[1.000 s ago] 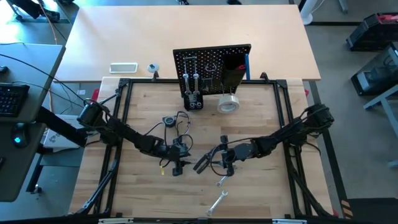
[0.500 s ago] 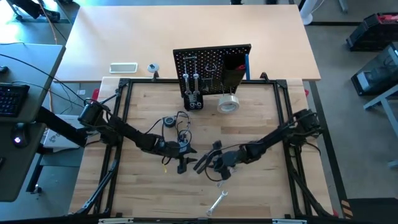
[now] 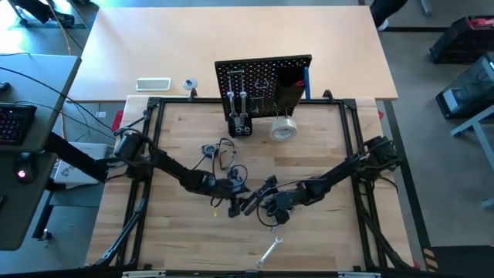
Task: Hang tools onto peg board
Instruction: Put the black wire stripper into the top black bin on the pegboard
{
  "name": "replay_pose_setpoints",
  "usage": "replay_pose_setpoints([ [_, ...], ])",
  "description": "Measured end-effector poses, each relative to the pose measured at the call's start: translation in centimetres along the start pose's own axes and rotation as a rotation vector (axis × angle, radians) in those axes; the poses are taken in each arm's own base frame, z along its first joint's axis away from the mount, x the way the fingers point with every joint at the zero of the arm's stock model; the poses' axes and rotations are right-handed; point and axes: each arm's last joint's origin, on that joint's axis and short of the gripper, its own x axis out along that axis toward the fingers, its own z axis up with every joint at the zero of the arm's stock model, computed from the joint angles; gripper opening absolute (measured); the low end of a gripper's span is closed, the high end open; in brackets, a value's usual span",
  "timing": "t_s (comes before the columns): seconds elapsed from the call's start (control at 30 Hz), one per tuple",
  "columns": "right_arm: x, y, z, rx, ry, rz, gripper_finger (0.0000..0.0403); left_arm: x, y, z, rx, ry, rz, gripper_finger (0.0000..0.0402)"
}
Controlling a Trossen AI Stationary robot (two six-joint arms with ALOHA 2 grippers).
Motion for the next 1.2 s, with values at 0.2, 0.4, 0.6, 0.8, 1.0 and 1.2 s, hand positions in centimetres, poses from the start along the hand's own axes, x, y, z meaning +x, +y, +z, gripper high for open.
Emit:
replay_pose_setpoints([
  [0.2,0.5,-0.6,-0.5,-0.02,0.016,-0.009,0.0194,1.7,1.2,-0.7,-0.026,0.061,0.03,0.0172],
  [0.4,1.5,-0.8,-1.2,-0.031,0.026,-0.031,0.0194,2.7,1.5,-1.2,-0.031,0.084,0.009,0.0172],
  [0.6,1.6,-0.8,-0.9,-0.067,0.036,-0.193,0.0173,2.8,1.8,-1.4,-0.027,0.095,0.017,0.0171],
  [0.8,1.5,-1.1,-0.5,-0.104,0.026,-0.286,0.0129,2.8,2.0,-1.4,-0.024,0.098,0.001,0.0171],
  [1.0,1.0,-0.9,-0.3,-0.087,0.034,-0.307,0.0104,2.8,2.1,-1.2,-0.028,0.097,-0.01,0.0171],
  [1.2,-1.3,-1.9,0.7,0.079,0.024,-0.22,0.0103,1.9,1.9,-0.1,0.0,0.081,-0.037,0.0171],
])
